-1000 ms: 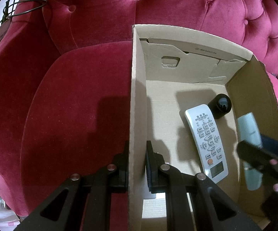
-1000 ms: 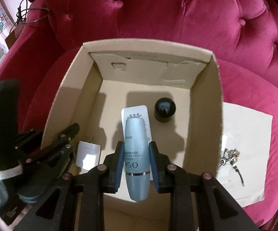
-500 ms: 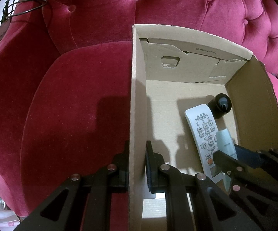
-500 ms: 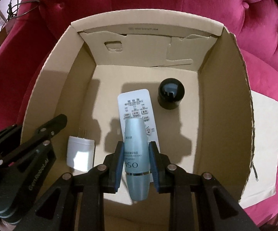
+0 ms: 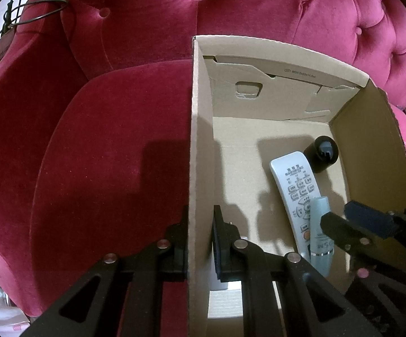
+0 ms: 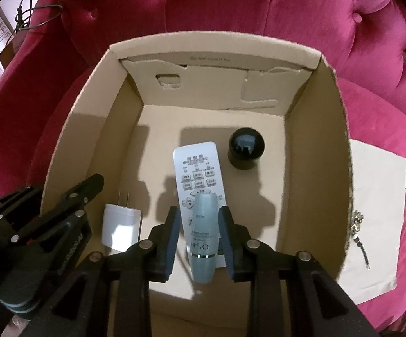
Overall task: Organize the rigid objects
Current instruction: 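Lower the bottle onto the remote and open the right gripper, then move the right gripper back over the metal keychain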
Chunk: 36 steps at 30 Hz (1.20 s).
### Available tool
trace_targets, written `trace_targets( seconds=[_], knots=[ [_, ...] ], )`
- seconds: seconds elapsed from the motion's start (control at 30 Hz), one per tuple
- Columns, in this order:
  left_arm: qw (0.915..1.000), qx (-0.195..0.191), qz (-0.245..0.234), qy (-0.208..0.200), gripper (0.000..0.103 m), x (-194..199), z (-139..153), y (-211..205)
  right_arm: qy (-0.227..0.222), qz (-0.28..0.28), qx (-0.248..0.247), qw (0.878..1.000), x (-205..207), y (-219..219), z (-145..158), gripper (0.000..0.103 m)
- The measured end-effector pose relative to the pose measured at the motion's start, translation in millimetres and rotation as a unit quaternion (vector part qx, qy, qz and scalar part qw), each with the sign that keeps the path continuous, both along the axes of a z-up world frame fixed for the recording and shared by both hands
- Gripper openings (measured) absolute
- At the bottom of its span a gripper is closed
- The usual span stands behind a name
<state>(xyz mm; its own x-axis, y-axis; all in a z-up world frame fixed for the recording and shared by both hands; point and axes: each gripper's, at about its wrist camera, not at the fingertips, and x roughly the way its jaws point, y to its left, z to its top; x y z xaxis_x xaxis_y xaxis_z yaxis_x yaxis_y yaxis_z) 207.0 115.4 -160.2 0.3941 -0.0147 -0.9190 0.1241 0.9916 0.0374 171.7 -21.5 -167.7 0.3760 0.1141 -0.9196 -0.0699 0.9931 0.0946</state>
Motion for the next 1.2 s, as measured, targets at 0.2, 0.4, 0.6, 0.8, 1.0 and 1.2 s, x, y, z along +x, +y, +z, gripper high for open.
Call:
trace_targets(
  seconds=[0.2, 0.4, 0.6, 0.8, 1.0, 1.2],
  knots=[
    [1.0000, 0.000, 0.000, 0.000, 0.013, -0.1, 0.0, -0.2, -0.013, 0.006, -0.007, 1.000, -2.6, -3.5, 13.8, 0.040],
    [1.0000, 0.000, 0.000, 0.000, 0.013, 0.0, 0.1, -0.4, -0.027, 0.001, -0.011, 1.000, -3.7, -13.3, 27.6, 0.054],
    [1.0000, 0.000, 0.000, 0.000, 0.013, 0.2, -0.1, 0.1, -0.037, 0.000, -0.007, 0.999, -6.0, -27.7, 43.5, 0.081],
    [1.0000, 0.000, 0.000, 0.000, 0.013, 0.3, -0.2, 0.1, -0.047, -0.007, 0.000, 0.999, -7.2, -43.9, 56.5, 0.103],
    [1.0000, 0.000, 0.000, -0.001, 0.013, -0.3, -0.4, 0.4, -0.066, -0.022, -0.012, 0.998, -9.4, -64.4, 69.7, 0.103],
    [1.0000, -0.001, 0.000, 0.000, 0.013, -0.2, -0.8, 1.1, -0.070, -0.032, -0.031, 0.997, -11.2, -89.1, 78.2, 0.103]
  ],
)
